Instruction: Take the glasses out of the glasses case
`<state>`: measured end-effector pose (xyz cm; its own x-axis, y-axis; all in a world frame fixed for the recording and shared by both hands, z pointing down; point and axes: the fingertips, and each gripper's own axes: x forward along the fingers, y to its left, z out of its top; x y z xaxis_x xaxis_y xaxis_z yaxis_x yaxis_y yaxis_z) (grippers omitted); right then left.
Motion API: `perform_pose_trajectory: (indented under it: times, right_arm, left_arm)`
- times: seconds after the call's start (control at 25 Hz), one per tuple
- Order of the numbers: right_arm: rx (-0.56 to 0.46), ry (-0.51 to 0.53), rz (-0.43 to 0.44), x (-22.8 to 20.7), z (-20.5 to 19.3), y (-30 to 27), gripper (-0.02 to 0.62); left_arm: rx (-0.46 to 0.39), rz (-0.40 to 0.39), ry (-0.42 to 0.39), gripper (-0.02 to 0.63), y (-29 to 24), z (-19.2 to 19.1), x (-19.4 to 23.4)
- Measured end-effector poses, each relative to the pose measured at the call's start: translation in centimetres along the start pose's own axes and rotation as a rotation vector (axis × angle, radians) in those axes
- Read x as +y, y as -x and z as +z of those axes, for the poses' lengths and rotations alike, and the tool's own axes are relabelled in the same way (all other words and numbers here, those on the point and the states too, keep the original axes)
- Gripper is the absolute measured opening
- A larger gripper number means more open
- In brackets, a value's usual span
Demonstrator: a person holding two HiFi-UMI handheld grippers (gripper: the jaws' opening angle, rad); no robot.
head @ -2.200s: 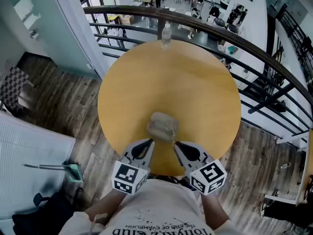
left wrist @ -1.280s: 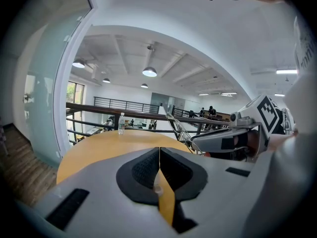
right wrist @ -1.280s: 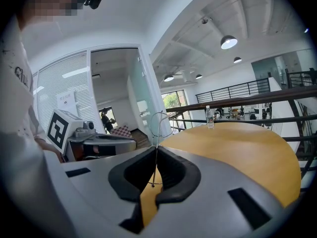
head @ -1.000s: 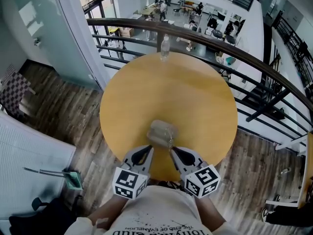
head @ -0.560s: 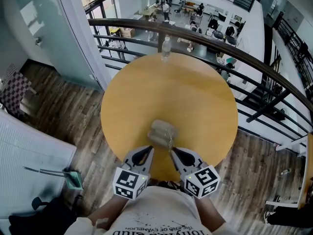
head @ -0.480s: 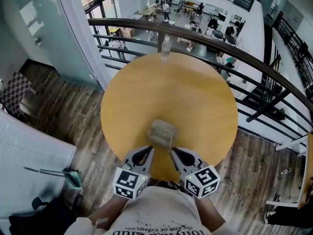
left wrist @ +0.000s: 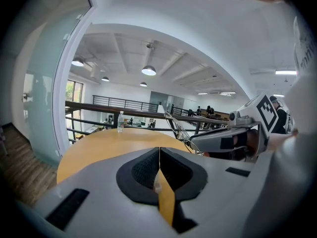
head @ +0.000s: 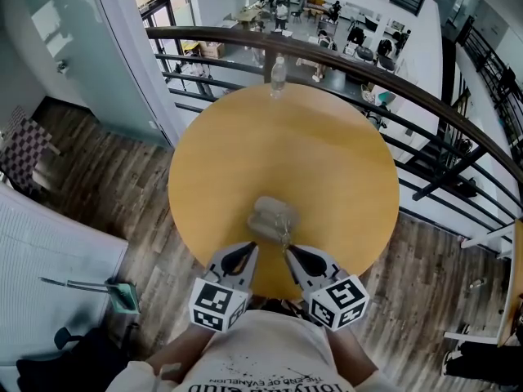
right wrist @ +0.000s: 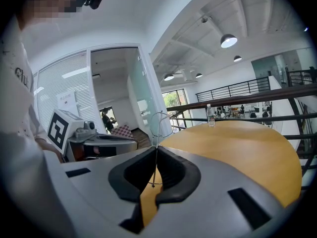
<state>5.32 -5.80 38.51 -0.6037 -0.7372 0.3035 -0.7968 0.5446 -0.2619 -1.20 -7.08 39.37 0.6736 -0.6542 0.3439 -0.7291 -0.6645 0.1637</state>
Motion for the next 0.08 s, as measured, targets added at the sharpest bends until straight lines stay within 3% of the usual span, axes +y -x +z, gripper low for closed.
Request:
perform_pose_trajectory:
  times: [0.08]
  right_arm:
    - [0.004,0.004,0.000,0.03,0.07,-0.18,0.032]
  left_arm:
    - [0.000,0.000,0.000,0.025,-0.02,0.01,0.18]
